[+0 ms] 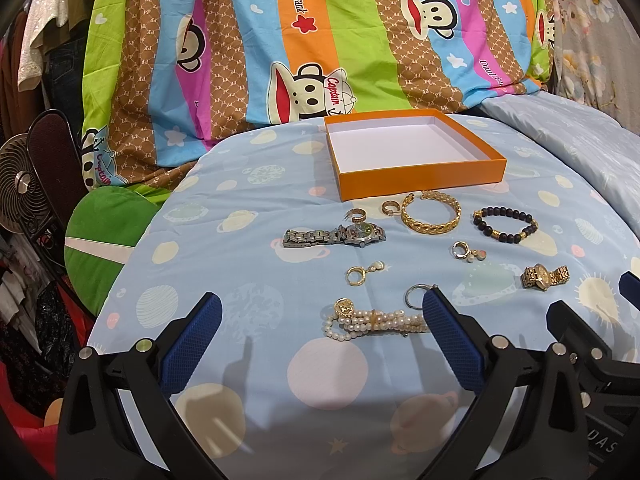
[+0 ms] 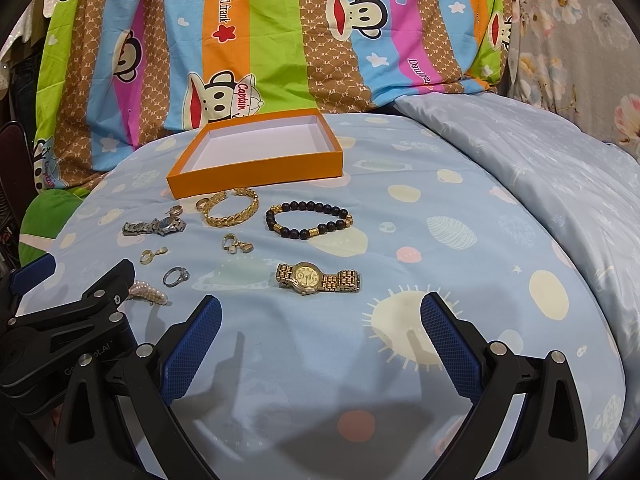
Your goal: Organize jewelry
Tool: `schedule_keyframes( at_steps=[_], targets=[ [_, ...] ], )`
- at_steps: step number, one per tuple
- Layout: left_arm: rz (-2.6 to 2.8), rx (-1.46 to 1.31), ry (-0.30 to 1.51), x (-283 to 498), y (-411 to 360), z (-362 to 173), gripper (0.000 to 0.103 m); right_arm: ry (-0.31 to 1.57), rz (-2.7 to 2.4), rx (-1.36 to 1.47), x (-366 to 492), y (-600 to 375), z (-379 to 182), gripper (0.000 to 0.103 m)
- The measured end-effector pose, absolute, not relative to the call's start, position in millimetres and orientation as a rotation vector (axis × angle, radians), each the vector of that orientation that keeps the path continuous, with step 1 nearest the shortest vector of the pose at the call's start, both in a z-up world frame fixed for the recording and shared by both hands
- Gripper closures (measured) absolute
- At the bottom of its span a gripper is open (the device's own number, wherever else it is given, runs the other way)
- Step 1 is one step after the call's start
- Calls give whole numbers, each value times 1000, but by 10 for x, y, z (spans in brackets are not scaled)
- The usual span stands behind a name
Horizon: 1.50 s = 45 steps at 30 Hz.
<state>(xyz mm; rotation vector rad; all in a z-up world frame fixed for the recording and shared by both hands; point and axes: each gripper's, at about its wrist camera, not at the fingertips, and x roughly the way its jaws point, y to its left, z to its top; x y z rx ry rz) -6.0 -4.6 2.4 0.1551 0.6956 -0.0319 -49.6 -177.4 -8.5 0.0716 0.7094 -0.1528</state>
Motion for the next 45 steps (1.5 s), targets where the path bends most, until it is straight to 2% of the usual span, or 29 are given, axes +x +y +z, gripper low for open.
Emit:
schedule_keyframes(
  at_steps=[17,26,36,38,42,45],
  targets=[
    [-74,132,710,-73,-76,8,5,747,-150,104,-504,-1782,-118,5],
    [-136,74,775,-73,167,-25,5,782,-104,185,-443,-1909,-156,5],
    [-231,50,820,-36,344,-75,5,815,16,-39,-122,-1929,-122,5],
    [-241,36,836,-14,361,-95,5,843,44,-54,-45,-1948,-168,9],
    [-267,48,853,0,324,-111,5,889,90,-37,91,-1982,-226,26],
    [-278,64,857,8,290,-112,5,914,128,-39,171,-1985,-276,30]
  ],
)
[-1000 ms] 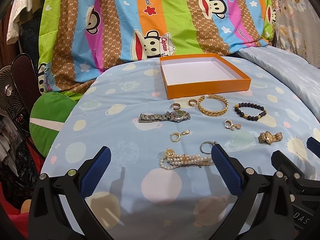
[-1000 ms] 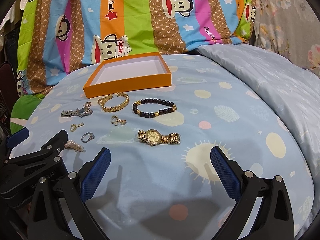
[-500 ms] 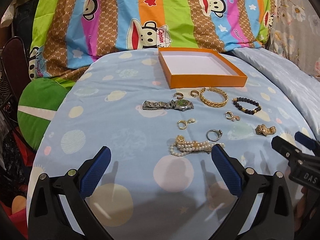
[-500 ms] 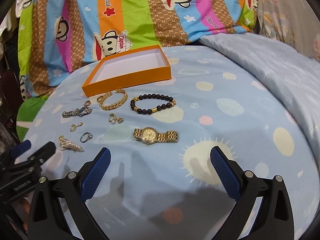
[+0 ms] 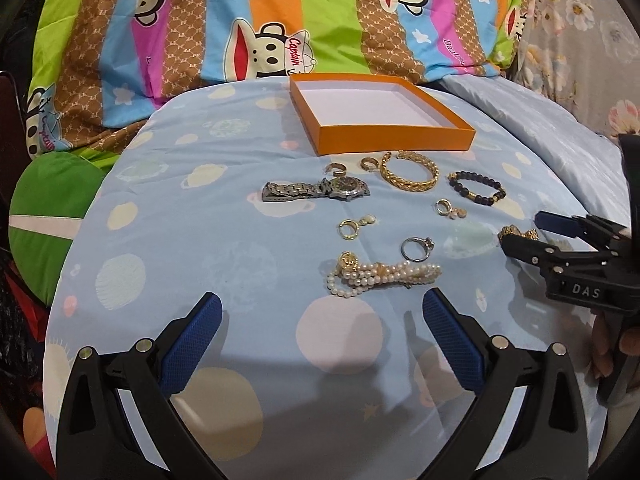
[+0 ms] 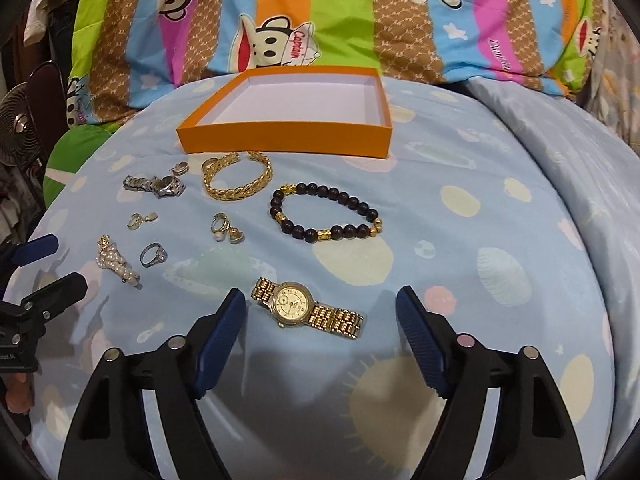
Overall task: Organize jewelry
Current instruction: 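Grasp the gold watch with the right tool while the left tool approaches the pearl bracelet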
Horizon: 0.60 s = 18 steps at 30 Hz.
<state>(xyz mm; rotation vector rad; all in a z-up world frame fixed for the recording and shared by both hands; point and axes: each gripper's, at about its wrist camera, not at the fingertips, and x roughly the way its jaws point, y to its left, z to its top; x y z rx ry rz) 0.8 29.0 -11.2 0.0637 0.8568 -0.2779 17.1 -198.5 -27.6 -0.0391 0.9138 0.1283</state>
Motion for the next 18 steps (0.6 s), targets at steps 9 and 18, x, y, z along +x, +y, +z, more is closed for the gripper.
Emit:
schedule_keyframes(
  at_steps=[9,18],
  targets=[
    [-289,72,865,25,279,-114,5,996,114,45,105,-2012,-244,65],
    [-314,144,857,44,177,-105,5,992,122,130,-64,-1938,-240,51]
  ],
)
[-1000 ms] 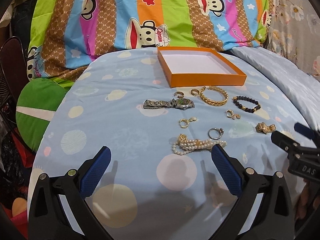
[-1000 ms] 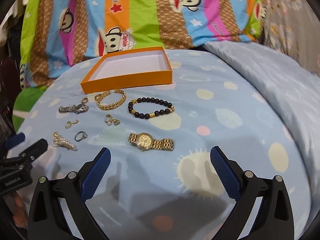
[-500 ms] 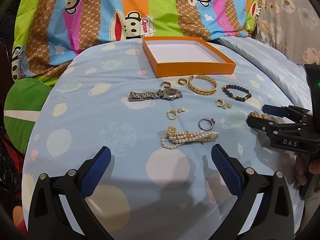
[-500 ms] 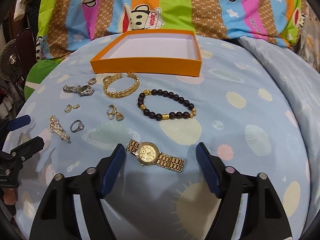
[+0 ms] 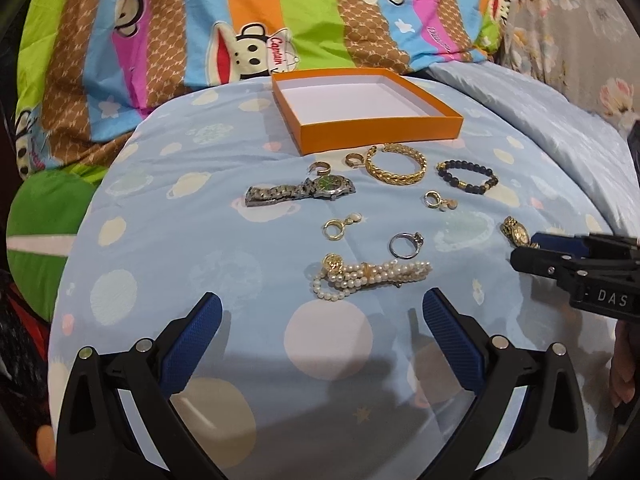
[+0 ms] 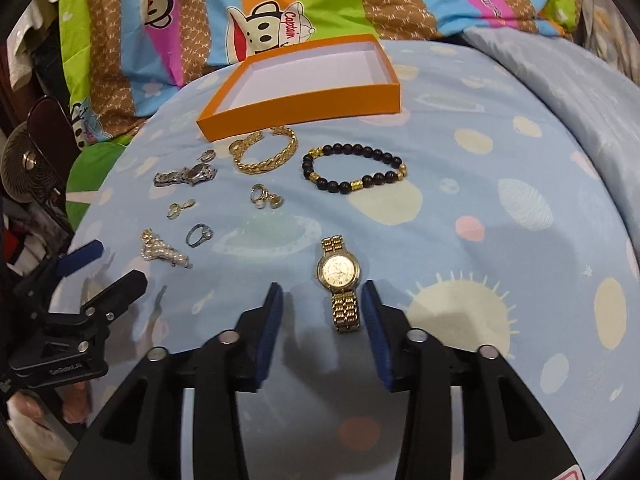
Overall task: Organize jewelry
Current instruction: 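Grasp the gold watch with the right tool while the left tool approaches the pearl bracelet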
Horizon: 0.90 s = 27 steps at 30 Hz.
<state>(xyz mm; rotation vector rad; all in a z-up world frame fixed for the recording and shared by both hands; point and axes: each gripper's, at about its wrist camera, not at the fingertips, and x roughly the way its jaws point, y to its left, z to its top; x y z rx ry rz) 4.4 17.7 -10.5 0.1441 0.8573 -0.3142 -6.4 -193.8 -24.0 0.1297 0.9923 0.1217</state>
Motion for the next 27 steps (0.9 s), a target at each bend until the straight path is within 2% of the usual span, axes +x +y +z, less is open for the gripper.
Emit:
schedule_keyframes(
  at_steps=[3,5,6,8,11,13,15,16,17,19,21,27],
  targets=[
    [-338,220,842,95,97,-103,5,968,128,119,-28,-1953,-260,52],
    [-372,246,850,168,53,-123,5,961,110,105,-13,-1955,-260,67],
    [-393,252,852,216,37,-135,5,958,105,103,-15,-1958,-262,80],
    [-403,261,850,265,15,-154,7,954,113,133,-27,-1986,-264,80],
    [-446,244,864,301,-3,-182,17,943,114,151,-64,-2003,-270,80],
    [-487,226,893,311,-16,-214,39,937,119,169,-82,-2015,-268,80],
    [-499,220,894,293,-23,-215,44,933,120,186,-85,-2024,-265,80],
    [-517,211,890,274,-23,-200,52,932,119,190,-86,-2022,-264,80],
    [-526,202,892,256,-22,-201,55,931,117,193,-88,-2020,-263,80],
    [-531,194,890,220,-29,-198,71,928,118,201,-91,-2017,-259,80],
    [-548,171,891,185,-26,-185,77,923,118,209,-97,-2017,-253,80],
    [-556,105,879,75,-1,-111,79,898,113,223,-152,-2035,-179,80]
  ],
)
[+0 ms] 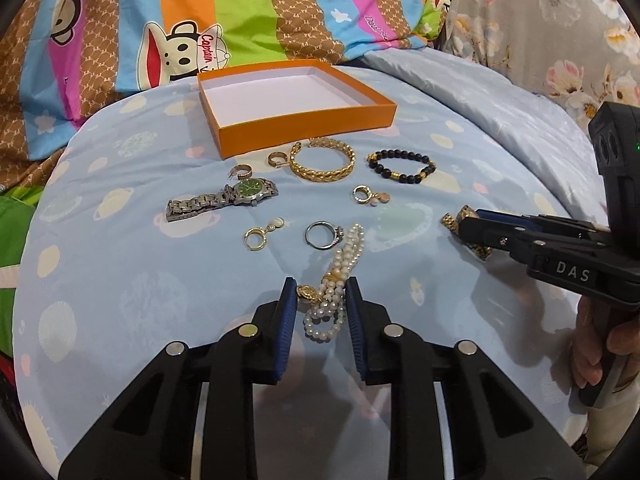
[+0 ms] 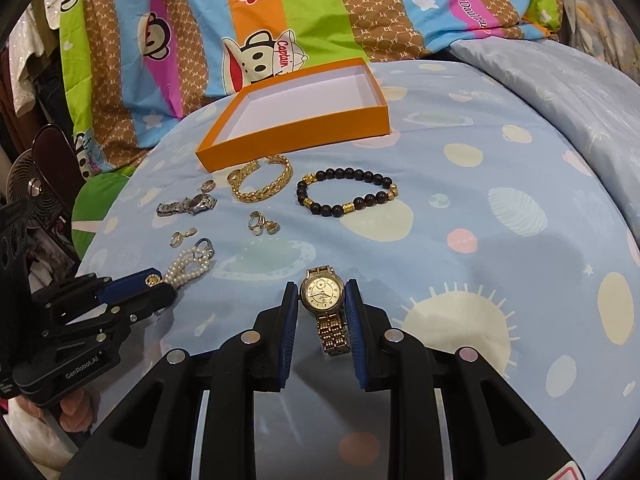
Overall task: Organize jewelry
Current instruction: 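Grasp the gold watch with the right tool while the left tool approaches the pearl bracelet, then grasp the pearl bracelet with the left tool while the right tool lifts the gold watch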
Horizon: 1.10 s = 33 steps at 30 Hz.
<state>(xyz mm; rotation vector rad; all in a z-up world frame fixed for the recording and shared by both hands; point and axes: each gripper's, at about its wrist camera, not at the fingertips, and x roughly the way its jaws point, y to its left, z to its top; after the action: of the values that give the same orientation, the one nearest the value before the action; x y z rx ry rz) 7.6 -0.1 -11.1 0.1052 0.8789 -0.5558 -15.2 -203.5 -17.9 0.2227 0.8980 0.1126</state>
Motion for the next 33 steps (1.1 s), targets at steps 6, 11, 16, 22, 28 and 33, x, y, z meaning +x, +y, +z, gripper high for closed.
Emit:
schedule_keyframes(
  at_steps=[6,11,16,22,28,33],
  targets=[
    [-562,39,847,-11,71,108,81,852,100,215,-228,-2056,-21,80],
    [-567,51,816,24,64,352,97,801,93,187,-204,-2060,204,80],
    [-558,82,748,182,44,621,100,739,80,156,-95,-2087,455,80],
    [-526,98,681,346,104,868,100,694,70,157,21,-2149,618,80],
    [-581,158,758,155,110,570,53,724,78,185,-8,-2167,503,80],
    [-578,243,827,-23,30,123,46,753,89,198,-48,-2119,397,80]
  ],
)
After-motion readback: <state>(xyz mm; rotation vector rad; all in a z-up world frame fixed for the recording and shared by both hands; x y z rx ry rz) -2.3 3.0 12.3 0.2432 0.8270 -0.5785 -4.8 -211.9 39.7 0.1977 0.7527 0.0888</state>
